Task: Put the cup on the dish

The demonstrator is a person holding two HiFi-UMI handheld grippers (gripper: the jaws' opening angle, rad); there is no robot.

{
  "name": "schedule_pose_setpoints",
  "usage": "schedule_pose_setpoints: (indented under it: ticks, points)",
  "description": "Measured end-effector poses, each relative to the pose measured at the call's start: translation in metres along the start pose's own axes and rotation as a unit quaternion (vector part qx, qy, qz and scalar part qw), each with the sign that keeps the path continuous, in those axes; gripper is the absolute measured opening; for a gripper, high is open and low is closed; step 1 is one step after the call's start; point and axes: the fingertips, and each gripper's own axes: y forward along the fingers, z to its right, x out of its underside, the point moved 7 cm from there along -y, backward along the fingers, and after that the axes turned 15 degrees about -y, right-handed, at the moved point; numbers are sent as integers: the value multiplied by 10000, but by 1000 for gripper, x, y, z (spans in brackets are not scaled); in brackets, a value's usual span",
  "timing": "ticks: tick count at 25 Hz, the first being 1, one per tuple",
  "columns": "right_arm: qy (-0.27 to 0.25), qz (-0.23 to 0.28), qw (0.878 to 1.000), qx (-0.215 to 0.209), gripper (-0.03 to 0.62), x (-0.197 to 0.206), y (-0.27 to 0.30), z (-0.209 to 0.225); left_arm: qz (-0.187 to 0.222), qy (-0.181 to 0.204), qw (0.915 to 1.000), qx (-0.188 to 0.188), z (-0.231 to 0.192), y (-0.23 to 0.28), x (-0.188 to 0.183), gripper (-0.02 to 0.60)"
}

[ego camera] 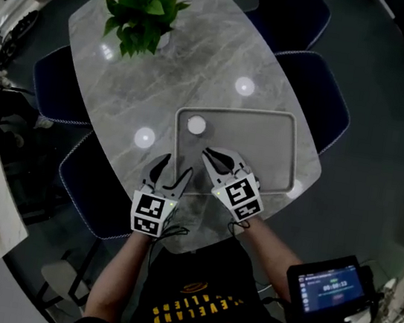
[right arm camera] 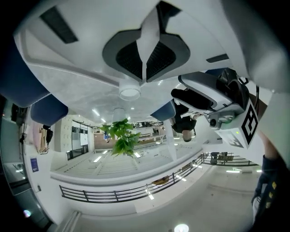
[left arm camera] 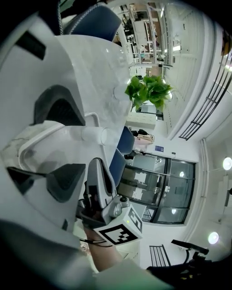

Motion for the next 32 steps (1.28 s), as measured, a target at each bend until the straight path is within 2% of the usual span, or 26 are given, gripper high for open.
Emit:
schedule_pose_setpoints:
  ticks: [2,7,9,12,14,20,26,32]
  points:
    - [86,127,9999,21,35,-8,-8,-6,157,-21,9998,127,6,-13,-4,263]
    - [199,342,9992,40,35,-27,-25,-25,710,-52,9967,380,23,-49,-16,47]
    - [202,418,9989,31,35,-34,-31,-33,857,-65,9953,456,28,-62,-18,2]
    - [36,543,9985,77,34,-41,-39,-44,908,-146,9944,517,31,-74,-16,2]
    - [-57,597,9981,146,6,-43,-45,-48,914,-226,9942,522,30,-79,-9,2]
    - [40,849,9956,398,6,-63,-81,-71,1034,-281,9925,593,46,-119,-2,0]
    - [71,1114,9920,597,6,-78,-96,-82,1189,-388,9898,685,59,-139,-14,2]
    - [132,1274,9890,746,6,-86,-104,-87,1291,-311,9883,753,69,-155,-23,2]
